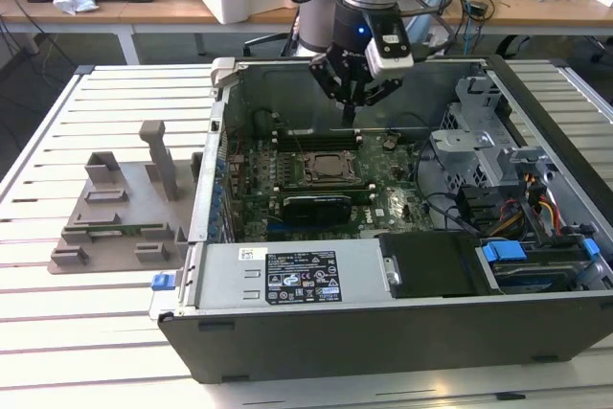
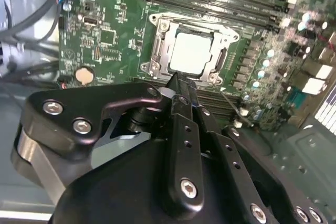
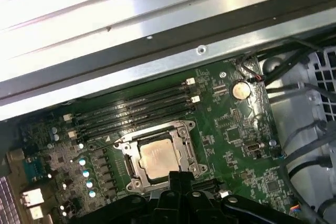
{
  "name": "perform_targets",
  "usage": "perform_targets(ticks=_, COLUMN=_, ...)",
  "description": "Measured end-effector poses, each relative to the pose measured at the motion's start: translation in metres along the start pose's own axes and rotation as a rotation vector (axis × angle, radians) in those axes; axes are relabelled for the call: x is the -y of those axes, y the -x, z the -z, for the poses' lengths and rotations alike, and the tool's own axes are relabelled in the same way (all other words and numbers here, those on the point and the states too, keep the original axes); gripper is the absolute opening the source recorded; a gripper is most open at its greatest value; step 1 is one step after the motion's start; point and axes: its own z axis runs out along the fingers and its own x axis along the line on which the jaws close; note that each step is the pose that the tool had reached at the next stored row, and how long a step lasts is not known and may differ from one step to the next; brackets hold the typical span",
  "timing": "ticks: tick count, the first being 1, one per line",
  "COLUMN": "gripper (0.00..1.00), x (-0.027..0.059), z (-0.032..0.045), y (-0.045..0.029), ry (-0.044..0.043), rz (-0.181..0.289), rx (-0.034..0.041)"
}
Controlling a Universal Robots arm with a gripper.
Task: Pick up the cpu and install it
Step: 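Install the first cpu locking lever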
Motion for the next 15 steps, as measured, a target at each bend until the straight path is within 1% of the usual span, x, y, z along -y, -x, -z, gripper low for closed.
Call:
perform_targets(ticks=4, gripper=0.11, x=0.0, z=0.0, y=0.0, ry=-0.0034, rz=0.086, rx=0.0037)
perform_targets(ticks=5, gripper=0.11, x=0.0, z=-0.0001, y=0.0, ry=-0.0051, rz=0.13, rx=0.0056)
perform_targets(ticks=7, gripper=0.11, x=0.0, z=-0.0001, y=0.0, ry=-0.0069, rz=0.178, rx=0.0077)
perform_targets(ticks=9, gripper=0.11, x=0.0, z=-0.0001, y=0.0, ry=-0.0096, rz=0.25, rx=0.0108)
perform_targets(ticks=15, gripper=0.11, x=0.0, z=-0.0001, y=0.0, ry=-0.0135, rz=0.348, rx=0.0151)
